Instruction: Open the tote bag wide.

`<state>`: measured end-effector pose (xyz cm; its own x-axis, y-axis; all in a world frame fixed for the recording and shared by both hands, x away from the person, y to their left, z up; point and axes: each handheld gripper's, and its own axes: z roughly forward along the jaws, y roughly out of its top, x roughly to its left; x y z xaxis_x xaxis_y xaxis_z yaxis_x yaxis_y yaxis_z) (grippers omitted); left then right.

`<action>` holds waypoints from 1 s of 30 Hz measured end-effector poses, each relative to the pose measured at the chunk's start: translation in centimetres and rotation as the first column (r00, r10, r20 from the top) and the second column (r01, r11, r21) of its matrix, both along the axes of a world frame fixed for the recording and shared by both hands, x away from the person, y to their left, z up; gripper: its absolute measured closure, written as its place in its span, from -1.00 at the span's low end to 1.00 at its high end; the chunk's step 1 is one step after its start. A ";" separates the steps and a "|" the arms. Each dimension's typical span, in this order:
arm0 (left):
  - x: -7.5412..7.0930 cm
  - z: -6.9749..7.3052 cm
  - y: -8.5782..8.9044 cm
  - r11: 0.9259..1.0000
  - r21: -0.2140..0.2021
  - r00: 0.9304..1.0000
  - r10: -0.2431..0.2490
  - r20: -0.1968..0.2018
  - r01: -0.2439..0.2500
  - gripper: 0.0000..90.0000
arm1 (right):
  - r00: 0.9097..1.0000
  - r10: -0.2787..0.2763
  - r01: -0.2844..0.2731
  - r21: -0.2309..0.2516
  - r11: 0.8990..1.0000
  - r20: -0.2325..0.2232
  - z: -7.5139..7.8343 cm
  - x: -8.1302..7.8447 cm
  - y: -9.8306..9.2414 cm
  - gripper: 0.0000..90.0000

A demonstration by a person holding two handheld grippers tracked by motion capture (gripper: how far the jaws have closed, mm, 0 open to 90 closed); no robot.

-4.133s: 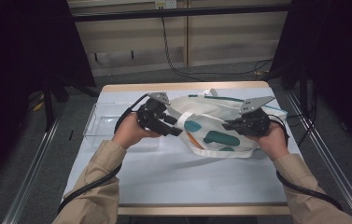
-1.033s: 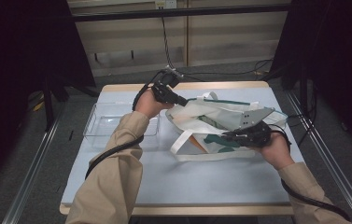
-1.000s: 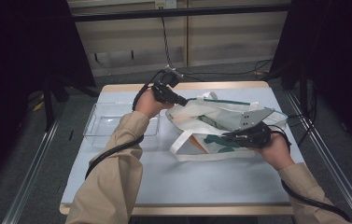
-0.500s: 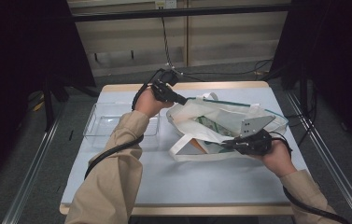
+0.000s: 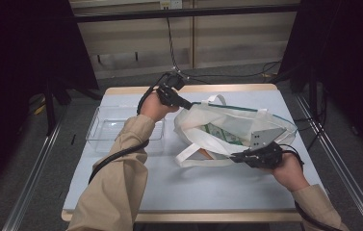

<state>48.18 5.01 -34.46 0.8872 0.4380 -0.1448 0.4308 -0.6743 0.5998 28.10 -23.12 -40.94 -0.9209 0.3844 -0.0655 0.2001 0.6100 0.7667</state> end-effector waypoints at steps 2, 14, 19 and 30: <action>0.1 0.0 0.0 1.000 0.002 1.000 -0.001 -0.002 0.001 0.97 | 1.000 0.004 -0.004 0.001 1.000 -0.001 -0.1 -0.2 0.0 0.97; 0.0 -0.6 0.4 1.000 -0.018 1.000 0.008 -0.026 -0.008 0.97 | 1.000 0.015 -0.015 0.011 1.000 -0.009 -0.2 -0.9 -0.3 0.96; -0.5 -0.4 0.5 1.000 -0.013 0.999 -0.008 -0.038 0.008 0.96 | 0.999 -0.032 0.034 0.047 0.998 -0.029 -0.3 -0.7 -0.3 0.80; -1.2 -0.4 0.9 1.000 -0.016 1.000 -0.015 -0.025 0.014 0.96 | 0.992 -0.120 0.125 0.123 0.985 -0.046 0.6 0.0 -0.2 0.24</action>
<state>46.95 5.93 -34.86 0.8895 0.4225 -0.1738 0.4360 -0.6714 0.5993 28.11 -23.32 -40.38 -0.8672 0.4974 0.0244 0.2978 0.4786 0.8260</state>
